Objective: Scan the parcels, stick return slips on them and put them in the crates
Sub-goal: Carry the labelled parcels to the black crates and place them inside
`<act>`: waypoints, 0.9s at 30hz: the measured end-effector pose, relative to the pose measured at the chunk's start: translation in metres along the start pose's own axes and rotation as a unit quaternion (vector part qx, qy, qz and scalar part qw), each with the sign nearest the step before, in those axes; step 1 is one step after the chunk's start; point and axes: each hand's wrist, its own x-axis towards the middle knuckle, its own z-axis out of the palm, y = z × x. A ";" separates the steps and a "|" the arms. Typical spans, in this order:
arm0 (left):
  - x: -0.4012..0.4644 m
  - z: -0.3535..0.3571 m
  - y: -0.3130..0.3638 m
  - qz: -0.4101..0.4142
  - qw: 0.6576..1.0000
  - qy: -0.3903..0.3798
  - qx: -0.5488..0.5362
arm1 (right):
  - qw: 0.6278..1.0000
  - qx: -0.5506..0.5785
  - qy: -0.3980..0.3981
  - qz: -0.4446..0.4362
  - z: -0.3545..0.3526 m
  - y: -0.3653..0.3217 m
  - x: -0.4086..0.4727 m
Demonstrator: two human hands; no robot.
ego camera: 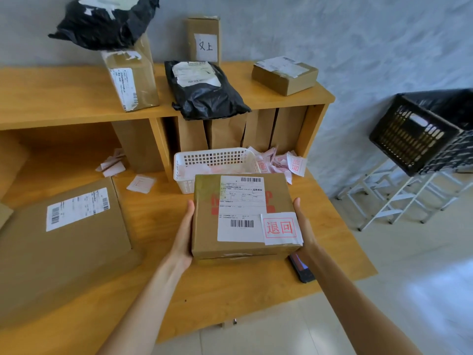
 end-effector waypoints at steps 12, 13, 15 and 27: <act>0.024 0.126 0.058 0.055 0.986 -0.156 0.034 | 0.988 0.003 0.081 -0.130 -0.057 -0.100 -0.052; 0.028 0.142 0.059 0.045 0.985 -0.164 0.042 | 0.985 0.012 0.095 -0.141 -0.066 -0.107 -0.058; 0.035 0.174 0.058 0.031 0.980 -0.184 0.064 | 0.978 0.027 0.122 -0.167 -0.089 -0.120 -0.072; 0.053 0.427 -0.024 -0.007 0.935 -0.311 0.169 | 0.937 0.064 0.238 -0.249 -0.304 -0.190 -0.151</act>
